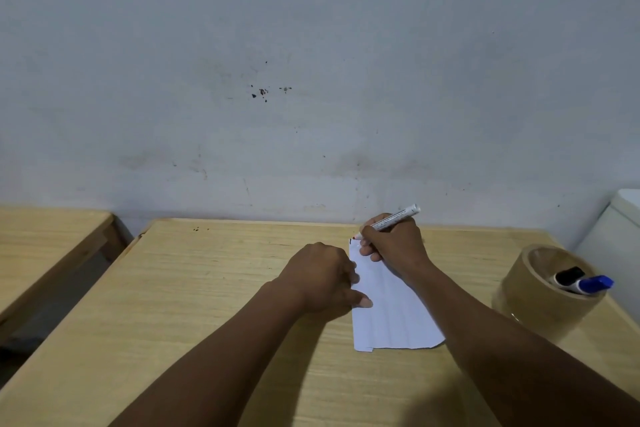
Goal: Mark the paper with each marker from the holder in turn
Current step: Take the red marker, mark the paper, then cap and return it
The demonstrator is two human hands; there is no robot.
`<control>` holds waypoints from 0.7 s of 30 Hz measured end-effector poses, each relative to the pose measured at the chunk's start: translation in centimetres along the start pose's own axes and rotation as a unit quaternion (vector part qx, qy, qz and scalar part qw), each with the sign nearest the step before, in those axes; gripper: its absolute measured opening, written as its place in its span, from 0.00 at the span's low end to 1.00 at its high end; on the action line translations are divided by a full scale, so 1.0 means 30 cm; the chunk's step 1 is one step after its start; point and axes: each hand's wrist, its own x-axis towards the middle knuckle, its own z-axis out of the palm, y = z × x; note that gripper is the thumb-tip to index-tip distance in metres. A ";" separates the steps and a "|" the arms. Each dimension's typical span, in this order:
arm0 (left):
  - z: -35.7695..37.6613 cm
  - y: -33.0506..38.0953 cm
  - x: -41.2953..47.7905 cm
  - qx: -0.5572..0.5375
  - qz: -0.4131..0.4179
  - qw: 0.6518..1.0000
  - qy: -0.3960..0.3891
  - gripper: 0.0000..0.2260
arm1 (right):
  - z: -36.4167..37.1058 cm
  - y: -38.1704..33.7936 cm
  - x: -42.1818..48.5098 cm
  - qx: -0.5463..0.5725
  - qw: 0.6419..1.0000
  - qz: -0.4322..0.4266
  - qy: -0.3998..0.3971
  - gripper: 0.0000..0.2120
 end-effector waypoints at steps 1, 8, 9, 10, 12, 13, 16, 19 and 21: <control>0.001 -0.001 0.001 -0.003 -0.002 1.000 0.000 0.23 | 0.001 0.002 0.001 -0.005 1.000 -0.002 0.002 0.04; 0.006 -0.003 0.003 0.001 -0.008 1.000 0.003 0.23 | 0.004 0.014 0.012 -0.024 1.000 -0.001 0.003 0.04; 0.006 -0.003 0.004 0.002 -0.008 1.000 0.002 0.23 | 0.005 0.014 0.013 -0.023 1.000 0.000 0.001 0.04; 0.006 -0.004 0.005 0.003 -0.009 1.000 0.001 0.23 | 0.005 0.013 0.013 -0.017 1.000 0.001 -0.002 0.03; 0.006 -0.005 0.007 0.005 -0.010 1.000 -0.002 0.23 | 0.005 0.011 0.013 -0.004 1.000 0.001 -0.012 0.02; 0.005 -0.005 0.009 0.006 -0.010 1.000 -0.003 0.23 | 0.005 0.009 0.012 -0.003 1.000 0.000 -0.016 0.03; 0.004 -0.005 0.013 0.005 -0.012 1.000 -0.011 0.23 | 0.002 0.005 0.011 0.014 1.000 0.004 -0.016 0.02; 0.005 -0.012 0.018 -0.016 -0.016 1.000 -0.003 0.21 | -0.008 -0.009 0.010 0.074 0.997 0.029 -0.007 0.03; 0.007 -0.016 0.018 -0.040 -0.018 0.999 0.018 0.18 | -0.016 -0.028 0.006 0.128 0.990 0.054 -0.006 0.03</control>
